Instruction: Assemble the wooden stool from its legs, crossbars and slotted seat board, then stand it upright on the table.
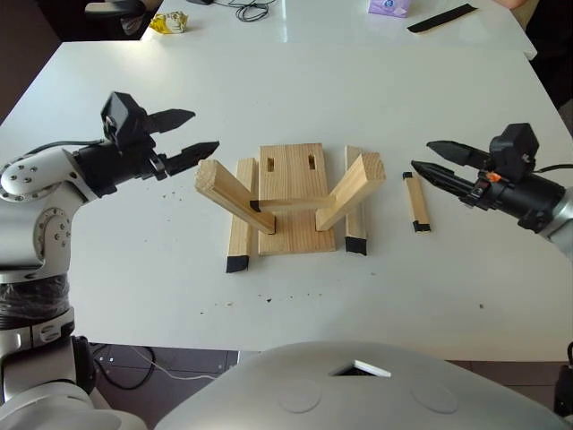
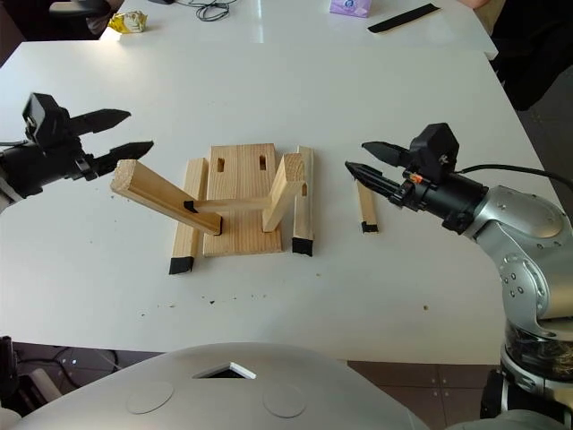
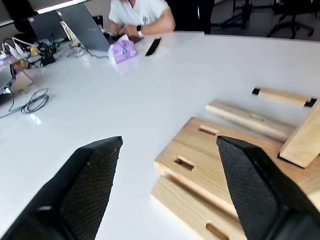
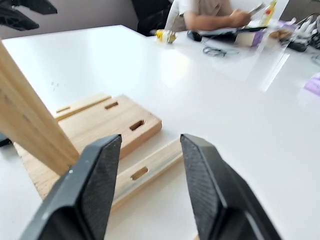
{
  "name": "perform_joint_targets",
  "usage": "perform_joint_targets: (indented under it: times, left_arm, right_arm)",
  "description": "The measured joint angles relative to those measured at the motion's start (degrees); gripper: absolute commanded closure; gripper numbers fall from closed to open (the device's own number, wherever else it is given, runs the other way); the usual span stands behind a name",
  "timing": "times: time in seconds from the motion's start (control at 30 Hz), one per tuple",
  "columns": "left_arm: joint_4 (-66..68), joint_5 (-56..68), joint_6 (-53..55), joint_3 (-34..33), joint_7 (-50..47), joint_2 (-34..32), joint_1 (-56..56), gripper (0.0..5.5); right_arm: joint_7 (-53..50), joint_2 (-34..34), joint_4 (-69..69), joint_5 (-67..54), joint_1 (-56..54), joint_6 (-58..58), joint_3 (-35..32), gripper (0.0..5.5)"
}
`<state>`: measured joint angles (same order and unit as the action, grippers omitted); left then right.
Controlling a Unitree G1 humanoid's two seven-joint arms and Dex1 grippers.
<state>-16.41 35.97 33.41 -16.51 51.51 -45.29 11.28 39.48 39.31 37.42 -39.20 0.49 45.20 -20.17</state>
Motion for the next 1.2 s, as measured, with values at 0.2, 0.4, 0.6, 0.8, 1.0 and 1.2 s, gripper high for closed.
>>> perform_joint_targets:
  times: [0.2, 0.4, 0.6, 0.8, 1.0, 1.2]
  left_arm:
    - [-10.4, 17.0, 11.7, -2.0, -11.2, 3.3, 10.9, 2.13]
    - [-13.3, 23.1, 15.2, -0.6, -16.0, 5.1, 12.4, 2.13]
    - [-12.2, 34.8, 18.2, -2.4, -22.1, 5.5, 15.7, 2.13]
    - [-16.2, 29.9, 15.3, 3.3, -21.1, 5.4, 7.8, 2.13]
    - [-18.9, 17.3, 1.7, 9.1, -17.6, 6.4, 1.4, 2.13]
    - [-13.6, 18.9, 3.6, 9.7, -23.2, 11.5, 5.2, 2.13]
  right_arm:
    - [-15.4, -4.9, 3.1, -10.6, -15.6, 4.3, -1.4, 3.47]
    - [-26.0, -10.2, 3.0, -19.4, -30.2, 7.2, 5.4, 3.47]
    - [-32.6, -13.3, 3.0, -28.4, -35.8, 7.8, 8.8, 3.47]
    - [-34.2, -14.0, 5.2, -30.8, -26.9, 6.7, 13.5, 3.47]
    - [-29.7, -14.0, 4.3, -19.0, -15.5, -0.8, 19.7, 3.47]
    - [-29.9, -15.3, 3.1, -17.0, -14.7, -2.9, 19.8, 3.47]
